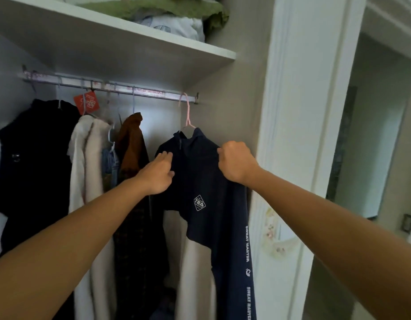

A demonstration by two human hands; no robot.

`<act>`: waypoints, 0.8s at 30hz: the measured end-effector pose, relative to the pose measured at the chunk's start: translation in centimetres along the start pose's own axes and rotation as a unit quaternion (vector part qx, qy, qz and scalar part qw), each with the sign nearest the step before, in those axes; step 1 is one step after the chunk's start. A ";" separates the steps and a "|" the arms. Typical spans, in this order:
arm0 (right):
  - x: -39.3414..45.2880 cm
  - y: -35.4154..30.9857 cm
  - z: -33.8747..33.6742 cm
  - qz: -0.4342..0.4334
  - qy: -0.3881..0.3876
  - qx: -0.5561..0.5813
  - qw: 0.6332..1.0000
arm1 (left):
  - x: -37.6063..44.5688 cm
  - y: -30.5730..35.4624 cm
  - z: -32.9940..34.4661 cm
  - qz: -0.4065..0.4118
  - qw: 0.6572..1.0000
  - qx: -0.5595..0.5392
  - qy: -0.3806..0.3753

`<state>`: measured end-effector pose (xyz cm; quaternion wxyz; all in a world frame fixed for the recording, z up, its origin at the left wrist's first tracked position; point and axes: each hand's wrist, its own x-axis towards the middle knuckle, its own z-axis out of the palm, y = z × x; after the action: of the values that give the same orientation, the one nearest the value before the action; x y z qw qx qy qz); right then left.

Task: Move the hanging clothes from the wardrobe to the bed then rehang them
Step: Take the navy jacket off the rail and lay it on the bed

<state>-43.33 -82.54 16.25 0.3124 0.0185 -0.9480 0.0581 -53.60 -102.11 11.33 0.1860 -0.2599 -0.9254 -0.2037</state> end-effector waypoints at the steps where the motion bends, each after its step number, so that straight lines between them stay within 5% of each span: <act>1: -0.9 0.2 -0.5 -0.008 -0.002 -0.010 1.000 | -0.1 0.0 0.0 -0.002 1.000 -0.014 0.005; 7: -7.2 1.0 -3.1 -0.038 0.001 -0.078 0.996 | -0.5 -1.3 0.2 0.021 0.996 -0.091 0.005; 17: -18.9 1.6 -5.1 0.045 0.038 -0.107 0.993 | -3.4 -0.2 3.0 0.093 0.988 -0.123 0.002; 24: -28.3 3.1 -9.5 0.222 0.025 -0.164 0.961 | -6.4 7.1 3.5 0.229 0.953 -0.198 -0.011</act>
<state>-15.24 -78.30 6.71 0.3141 -0.2450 -0.9167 -0.0298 -45.40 -97.48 7.43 0.1626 -0.4989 -0.7840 -0.3318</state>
